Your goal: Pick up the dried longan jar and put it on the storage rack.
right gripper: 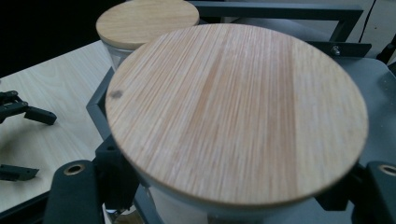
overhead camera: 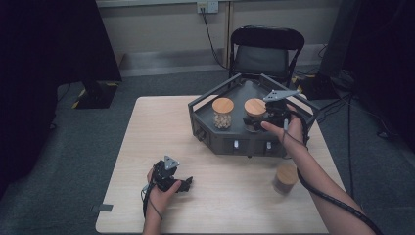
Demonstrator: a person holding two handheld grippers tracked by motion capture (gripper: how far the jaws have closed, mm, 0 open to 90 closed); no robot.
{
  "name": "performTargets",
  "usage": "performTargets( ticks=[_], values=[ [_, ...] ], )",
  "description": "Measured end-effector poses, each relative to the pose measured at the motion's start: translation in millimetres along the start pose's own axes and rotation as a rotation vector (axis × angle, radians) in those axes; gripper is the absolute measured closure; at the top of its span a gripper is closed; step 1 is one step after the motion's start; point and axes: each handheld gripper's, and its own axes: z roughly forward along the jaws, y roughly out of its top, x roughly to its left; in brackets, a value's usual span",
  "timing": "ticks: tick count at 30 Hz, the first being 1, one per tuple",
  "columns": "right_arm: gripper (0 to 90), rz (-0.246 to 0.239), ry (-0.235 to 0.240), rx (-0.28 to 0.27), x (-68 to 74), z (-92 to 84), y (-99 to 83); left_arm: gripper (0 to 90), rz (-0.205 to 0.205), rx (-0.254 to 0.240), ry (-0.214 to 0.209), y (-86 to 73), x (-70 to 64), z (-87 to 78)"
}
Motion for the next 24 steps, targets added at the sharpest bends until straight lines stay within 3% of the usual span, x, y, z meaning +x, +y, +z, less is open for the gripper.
performTargets(
  ticks=[15,24],
  values=[
    [25.5,0.005,-0.031,0.038,-4.1,20.2,-5.3,0.2,0.0,0.0,0.0,0.0,0.0,0.0],
    [25.5,0.008,-0.039,0.013,-3.0,22.4,-11.8,0.2,0.0,0.0,0.0,0.0,0.0,0.0]
  ],
)
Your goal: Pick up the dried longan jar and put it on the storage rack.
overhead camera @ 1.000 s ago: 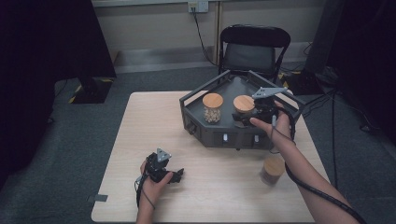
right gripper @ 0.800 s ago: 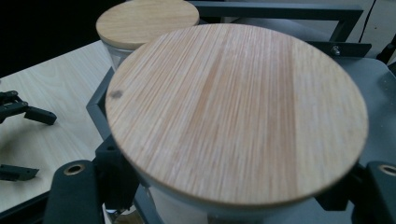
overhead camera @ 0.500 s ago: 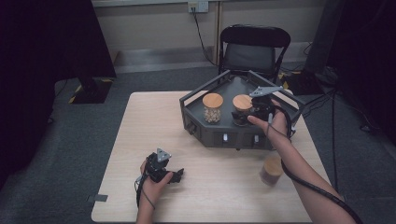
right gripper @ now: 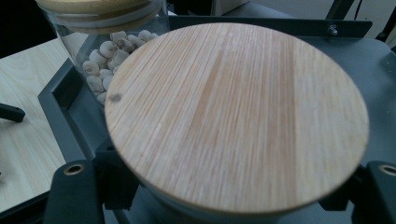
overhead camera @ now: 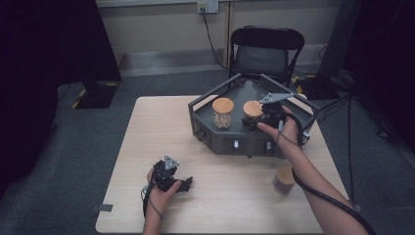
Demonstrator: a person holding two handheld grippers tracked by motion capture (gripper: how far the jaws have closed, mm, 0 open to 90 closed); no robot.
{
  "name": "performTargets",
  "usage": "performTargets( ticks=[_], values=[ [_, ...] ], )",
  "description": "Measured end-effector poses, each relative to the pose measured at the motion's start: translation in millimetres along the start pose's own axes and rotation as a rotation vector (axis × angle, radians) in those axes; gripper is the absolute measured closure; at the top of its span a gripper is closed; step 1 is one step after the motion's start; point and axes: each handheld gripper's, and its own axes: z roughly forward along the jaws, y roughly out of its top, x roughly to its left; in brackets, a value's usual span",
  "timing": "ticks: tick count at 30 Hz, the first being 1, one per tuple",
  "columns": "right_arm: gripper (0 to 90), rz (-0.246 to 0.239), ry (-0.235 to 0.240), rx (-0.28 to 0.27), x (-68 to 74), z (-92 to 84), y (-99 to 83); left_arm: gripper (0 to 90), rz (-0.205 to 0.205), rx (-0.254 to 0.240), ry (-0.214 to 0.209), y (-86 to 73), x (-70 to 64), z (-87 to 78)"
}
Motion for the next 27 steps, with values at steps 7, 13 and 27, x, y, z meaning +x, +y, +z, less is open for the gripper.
performTargets(
  ticks=[7,13,27],
  values=[
    [25.4,0.01,-0.019,-0.021,4.0,3.8,-3.4,0.2,0.0,0.0,0.0,-0.1,0.0,0.0],
    [25.4,0.011,-0.038,-0.019,8.8,5.8,-2.8,0.2,-0.001,-0.001,0.0,-0.1,0.0,0.0],
    [22.7,0.001,-0.043,-0.007,10.2,7.5,0.0,0.2,0.0,0.0,0.0,0.0,0.1,0.0]
  ],
)
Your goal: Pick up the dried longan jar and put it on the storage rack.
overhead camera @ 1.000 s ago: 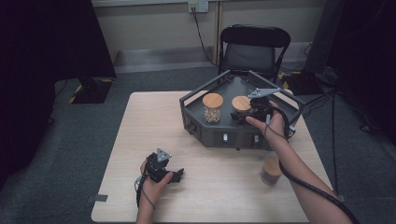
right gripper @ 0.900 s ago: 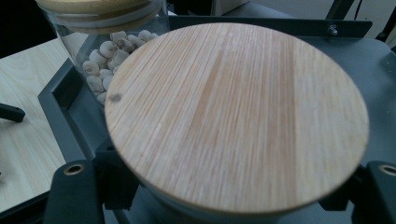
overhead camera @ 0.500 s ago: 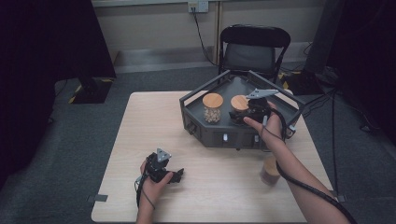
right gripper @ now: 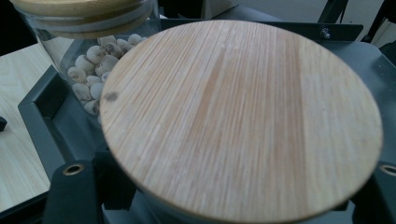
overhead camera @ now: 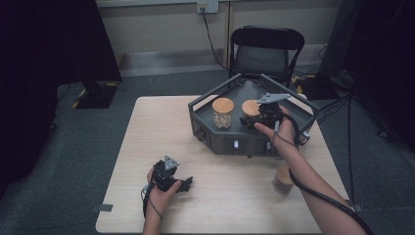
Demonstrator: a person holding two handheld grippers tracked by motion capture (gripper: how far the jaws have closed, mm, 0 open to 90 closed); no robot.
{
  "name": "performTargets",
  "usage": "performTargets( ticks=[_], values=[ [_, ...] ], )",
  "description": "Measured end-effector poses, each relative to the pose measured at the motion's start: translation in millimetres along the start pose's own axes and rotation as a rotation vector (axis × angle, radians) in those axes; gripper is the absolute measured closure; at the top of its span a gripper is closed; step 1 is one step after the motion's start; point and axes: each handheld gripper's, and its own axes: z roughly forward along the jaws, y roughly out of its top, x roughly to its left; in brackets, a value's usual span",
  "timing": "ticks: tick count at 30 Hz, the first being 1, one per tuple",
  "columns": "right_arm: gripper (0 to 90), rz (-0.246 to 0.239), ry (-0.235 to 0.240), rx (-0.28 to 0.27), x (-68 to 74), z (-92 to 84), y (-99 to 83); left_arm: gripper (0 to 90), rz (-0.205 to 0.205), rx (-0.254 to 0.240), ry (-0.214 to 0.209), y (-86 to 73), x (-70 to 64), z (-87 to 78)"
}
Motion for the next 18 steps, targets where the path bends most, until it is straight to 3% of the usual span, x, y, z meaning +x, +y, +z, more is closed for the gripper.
performTargets(
  ticks=[6,9,11,18],
  values=[
    [7.0,0.005,0.018,0.003,-1.5,-3.1,1.9,0.2,0.0,-0.001,0.0,-0.1,-0.1,0.0],
    [3.8,0.011,0.014,0.002,-1.3,-7.2,2.0,0.2,0.0,0.0,0.0,-0.1,-0.1,0.0],
    [2.8,-0.012,-0.009,0.017,2.6,-10.5,4.2,0.2,-0.001,-0.001,0.0,-0.1,-0.1,0.0],
    [1.1,0.006,-0.003,0.005,0.8,-23.8,1.6,0.2,-0.001,0.0,0.0,-0.1,-0.1,0.0]
  ],
)
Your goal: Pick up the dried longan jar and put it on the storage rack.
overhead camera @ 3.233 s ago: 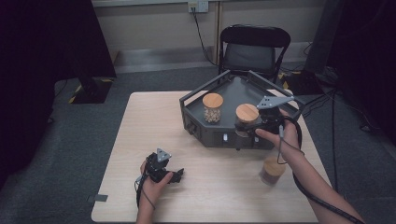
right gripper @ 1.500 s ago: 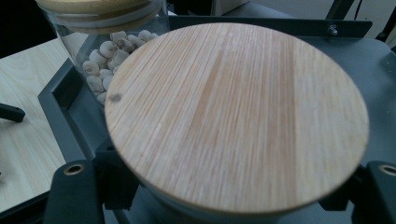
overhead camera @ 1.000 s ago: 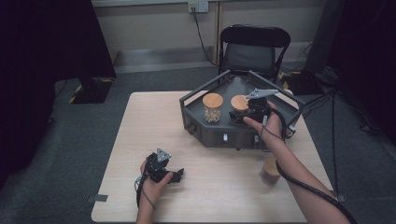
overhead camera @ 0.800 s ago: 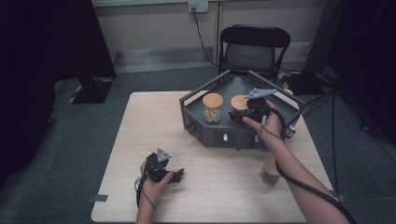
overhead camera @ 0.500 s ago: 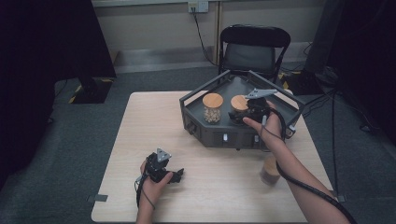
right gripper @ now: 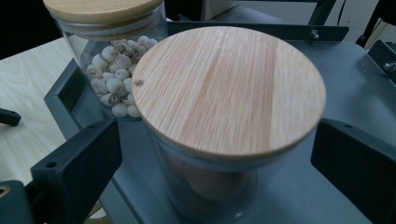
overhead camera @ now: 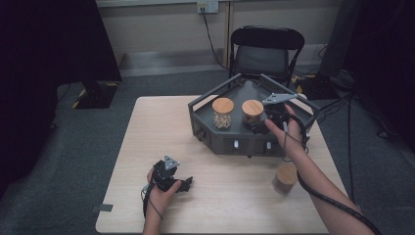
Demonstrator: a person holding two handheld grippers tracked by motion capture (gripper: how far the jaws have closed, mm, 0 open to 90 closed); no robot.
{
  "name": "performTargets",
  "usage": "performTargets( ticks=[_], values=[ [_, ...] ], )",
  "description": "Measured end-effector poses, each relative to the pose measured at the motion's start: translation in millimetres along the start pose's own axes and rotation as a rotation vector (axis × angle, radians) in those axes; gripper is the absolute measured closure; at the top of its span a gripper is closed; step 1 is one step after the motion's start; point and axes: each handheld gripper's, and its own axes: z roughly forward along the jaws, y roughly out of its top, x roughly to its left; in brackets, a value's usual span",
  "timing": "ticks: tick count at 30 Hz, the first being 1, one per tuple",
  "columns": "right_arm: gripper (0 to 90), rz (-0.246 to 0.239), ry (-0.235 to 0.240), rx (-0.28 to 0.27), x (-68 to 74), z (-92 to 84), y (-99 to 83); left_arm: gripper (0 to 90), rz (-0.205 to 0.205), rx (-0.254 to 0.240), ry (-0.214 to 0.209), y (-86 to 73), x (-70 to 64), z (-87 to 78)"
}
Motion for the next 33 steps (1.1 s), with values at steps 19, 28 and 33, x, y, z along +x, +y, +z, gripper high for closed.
performTargets(
  ticks=[19,28,33],
  values=[
    [1.7,-0.007,-0.007,-0.045,10.7,-45.7,-5.7,0.2,0.0,0.0,0.0,-0.1,0.0,0.0],
    [1.8,-0.002,0.03,-0.068,14.0,-57.0,-17.4,0.2,0.0,0.0,0.0,0.0,0.0,0.0],
    [1.9,-0.021,0.043,-0.063,15.9,-60.4,-23.1,0.2,0.0,0.0,0.0,0.0,0.0,0.0]
  ],
)
